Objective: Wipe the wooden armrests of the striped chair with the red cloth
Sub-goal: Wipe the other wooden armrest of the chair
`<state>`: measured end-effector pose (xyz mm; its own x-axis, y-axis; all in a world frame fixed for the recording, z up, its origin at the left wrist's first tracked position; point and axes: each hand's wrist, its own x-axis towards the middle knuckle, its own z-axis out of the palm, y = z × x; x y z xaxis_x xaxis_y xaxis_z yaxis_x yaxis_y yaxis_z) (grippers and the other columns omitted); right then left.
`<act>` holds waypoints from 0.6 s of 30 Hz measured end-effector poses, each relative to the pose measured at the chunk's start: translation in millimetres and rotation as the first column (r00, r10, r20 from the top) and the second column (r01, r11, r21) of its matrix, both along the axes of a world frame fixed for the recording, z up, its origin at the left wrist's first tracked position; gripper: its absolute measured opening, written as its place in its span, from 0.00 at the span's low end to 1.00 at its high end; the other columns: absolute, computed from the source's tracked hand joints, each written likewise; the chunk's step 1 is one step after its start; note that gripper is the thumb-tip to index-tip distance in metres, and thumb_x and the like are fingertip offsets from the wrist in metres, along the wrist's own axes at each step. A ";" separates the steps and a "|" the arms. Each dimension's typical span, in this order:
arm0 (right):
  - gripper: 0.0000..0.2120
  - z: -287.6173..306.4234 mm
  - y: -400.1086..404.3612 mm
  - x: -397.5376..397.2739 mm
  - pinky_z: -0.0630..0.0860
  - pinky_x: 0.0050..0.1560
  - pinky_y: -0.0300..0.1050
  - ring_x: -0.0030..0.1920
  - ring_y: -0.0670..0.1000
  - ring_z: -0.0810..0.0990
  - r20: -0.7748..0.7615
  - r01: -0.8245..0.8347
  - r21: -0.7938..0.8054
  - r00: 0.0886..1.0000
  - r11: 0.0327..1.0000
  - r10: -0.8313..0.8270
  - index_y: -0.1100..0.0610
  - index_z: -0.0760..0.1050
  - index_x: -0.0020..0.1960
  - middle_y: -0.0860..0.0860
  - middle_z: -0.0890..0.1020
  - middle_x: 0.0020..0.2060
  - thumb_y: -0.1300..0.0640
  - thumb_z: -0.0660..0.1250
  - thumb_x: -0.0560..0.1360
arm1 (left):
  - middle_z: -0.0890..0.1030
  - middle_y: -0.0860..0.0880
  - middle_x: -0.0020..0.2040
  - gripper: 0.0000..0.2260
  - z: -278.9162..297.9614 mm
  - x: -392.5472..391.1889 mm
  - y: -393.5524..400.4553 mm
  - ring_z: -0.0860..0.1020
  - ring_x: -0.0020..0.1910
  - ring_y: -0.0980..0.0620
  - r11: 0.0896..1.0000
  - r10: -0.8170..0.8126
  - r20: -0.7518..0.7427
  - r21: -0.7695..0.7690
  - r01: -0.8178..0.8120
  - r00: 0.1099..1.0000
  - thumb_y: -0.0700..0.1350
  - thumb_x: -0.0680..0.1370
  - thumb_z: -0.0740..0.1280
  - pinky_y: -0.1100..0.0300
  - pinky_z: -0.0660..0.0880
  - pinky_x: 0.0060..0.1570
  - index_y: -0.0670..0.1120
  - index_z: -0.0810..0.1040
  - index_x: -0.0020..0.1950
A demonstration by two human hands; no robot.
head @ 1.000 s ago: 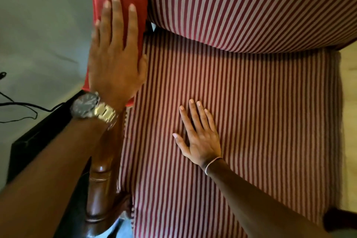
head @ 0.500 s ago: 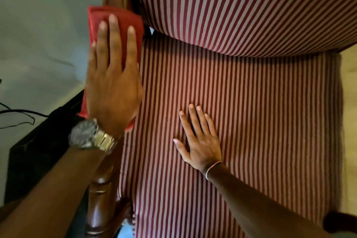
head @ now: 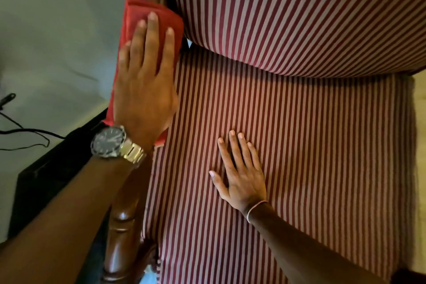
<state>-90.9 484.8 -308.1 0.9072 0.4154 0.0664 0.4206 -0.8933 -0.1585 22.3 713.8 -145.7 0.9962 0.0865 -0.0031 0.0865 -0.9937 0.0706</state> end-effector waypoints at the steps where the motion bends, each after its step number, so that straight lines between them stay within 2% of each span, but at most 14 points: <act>1: 0.34 0.4 -0.8 0.1 0.60 0.82 0.61 0.83 0.58 0.58 -0.003 -0.002 -0.002 1.000 1.000 0.002 0.54 0.61 0.82 0.57 0.62 0.82 0.35 0.55 0.82 | 0.47 0.39 0.84 0.29 -0.4 -0.1 -0.7 0.47 0.84 0.39 1.000 0.006 0.006 -0.013 -0.006 1.000 0.44 0.84 0.55 0.39 0.51 0.82 0.44 0.48 0.84; 4: 0.35 -1.0 -1.6 0.1 0.57 0.83 0.60 0.84 0.58 0.57 -0.012 -0.012 0.002 1.000 1.000 0.012 0.53 0.59 0.83 0.57 0.61 0.83 0.35 0.55 0.82 | 0.49 0.38 0.84 0.27 -5.6 -66.2 -3.2 0.49 0.84 0.39 0.999 0.007 0.002 -0.033 -0.007 1.000 0.45 0.85 0.54 0.38 0.54 0.81 0.44 0.49 0.83; 7: 0.35 -4.0 -0.8 -0.6 0.57 0.83 0.60 0.84 0.58 0.56 -0.020 -0.002 -0.010 1.000 1.000 0.002 0.53 0.58 0.83 0.57 0.59 0.83 0.35 0.55 0.82 | 0.52 0.37 0.84 0.30 -5.0 -140.6 -8.0 0.52 0.83 0.37 0.999 -0.036 -0.071 -0.006 0.036 0.997 0.49 0.83 0.56 0.37 0.55 0.79 0.42 0.53 0.83; 9: 0.35 -4.0 -0.6 -1.9 0.58 0.83 0.60 0.84 0.58 0.56 -0.018 -0.004 -0.011 1.000 1.000 0.003 0.53 0.59 0.83 0.57 0.59 0.83 0.35 0.55 0.82 | 0.52 0.37 0.83 0.31 -5.1 -129.8 -2.6 0.53 0.82 0.36 0.998 -0.067 -0.073 0.015 0.068 0.995 0.49 0.82 0.58 0.37 0.54 0.79 0.41 0.54 0.83; 12: 0.35 -2.9 -0.8 -1.9 0.57 0.83 0.60 0.84 0.58 0.56 -0.014 -0.005 -0.022 1.000 1.000 0.005 0.53 0.58 0.83 0.57 0.59 0.83 0.35 0.54 0.82 | 0.51 0.37 0.84 0.29 -4.6 -56.0 -0.1 0.51 0.83 0.36 0.998 -0.060 0.005 -0.001 0.060 0.998 0.45 0.83 0.57 0.36 0.55 0.80 0.43 0.51 0.83; 15: 0.35 -2.2 -0.3 -1.2 0.57 0.83 0.60 0.84 0.58 0.56 -0.016 -0.004 -0.025 1.000 1.000 0.004 0.53 0.59 0.83 0.57 0.59 0.83 0.35 0.53 0.83 | 0.48 0.38 0.84 0.29 -2.7 8.2 2.0 0.48 0.84 0.38 0.999 0.003 0.044 -0.043 -0.001 0.999 0.45 0.84 0.54 0.37 0.54 0.81 0.46 0.48 0.84; 18: 0.35 1.0 0.0 -0.2 0.58 0.83 0.61 0.84 0.58 0.56 -0.021 -0.014 -0.035 1.000 0.999 0.013 0.54 0.59 0.83 0.58 0.59 0.83 0.35 0.53 0.83 | 0.48 0.40 0.85 0.28 -5.6 -28.3 0.8 0.48 0.84 0.40 0.997 0.043 0.040 -0.061 -0.040 0.998 0.45 0.85 0.54 0.38 0.55 0.81 0.46 0.47 0.84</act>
<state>-91.1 484.8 -307.2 0.9024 0.4295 0.0329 0.4298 -0.8927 -0.1355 -6.0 714.6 -151.2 0.9911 0.1289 0.0318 0.1235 -0.9831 0.1349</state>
